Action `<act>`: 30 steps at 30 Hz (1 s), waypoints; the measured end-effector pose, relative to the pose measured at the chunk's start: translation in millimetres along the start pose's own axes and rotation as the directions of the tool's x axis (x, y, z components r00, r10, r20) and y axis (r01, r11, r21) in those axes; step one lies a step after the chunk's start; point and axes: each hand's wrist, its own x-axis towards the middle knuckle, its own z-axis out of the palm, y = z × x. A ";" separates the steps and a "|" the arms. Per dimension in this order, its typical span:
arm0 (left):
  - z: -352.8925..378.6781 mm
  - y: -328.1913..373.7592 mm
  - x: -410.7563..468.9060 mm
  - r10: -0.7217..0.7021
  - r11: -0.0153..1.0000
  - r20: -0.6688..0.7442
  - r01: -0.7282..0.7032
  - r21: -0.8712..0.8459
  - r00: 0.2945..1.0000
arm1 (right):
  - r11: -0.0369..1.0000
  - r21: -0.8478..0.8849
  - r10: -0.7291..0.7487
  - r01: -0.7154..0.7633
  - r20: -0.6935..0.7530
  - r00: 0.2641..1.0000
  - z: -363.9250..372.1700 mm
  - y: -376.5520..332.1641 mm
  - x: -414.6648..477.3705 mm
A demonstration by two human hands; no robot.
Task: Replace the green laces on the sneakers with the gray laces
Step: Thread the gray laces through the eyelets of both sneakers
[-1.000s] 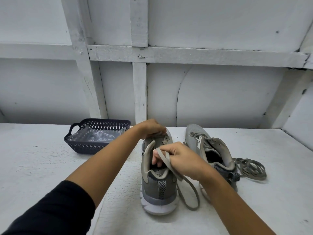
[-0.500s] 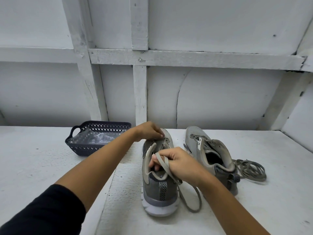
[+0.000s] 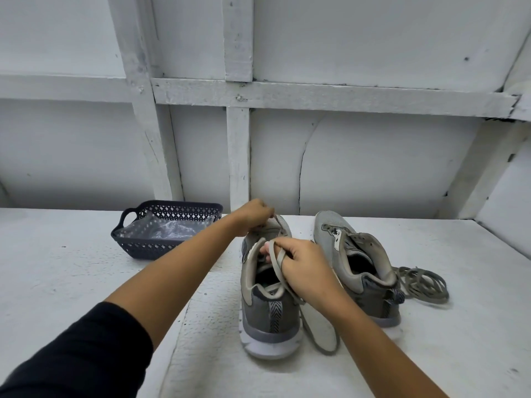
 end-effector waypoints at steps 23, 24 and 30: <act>-15.2 -5.1 -13.0 -0.120 0.889 0.026 0.119 -0.441 0.992 | 0.922 0.356 0.029 -0.155 0.334 0.942 -17.8 -16.1 0.8; -16.9 -3.1 -17.0 -0.099 0.901 -0.038 0.073 -0.427 0.994 | 0.912 0.381 0.032 -0.150 0.299 0.954 -22.3 -22.6 4.2; -34.1 27.6 -68.9 0.100 0.793 -0.226 -0.215 -0.570 0.969 | 0.894 0.448 -0.015 -0.001 0.032 0.999 -59.7 -78.4 45.0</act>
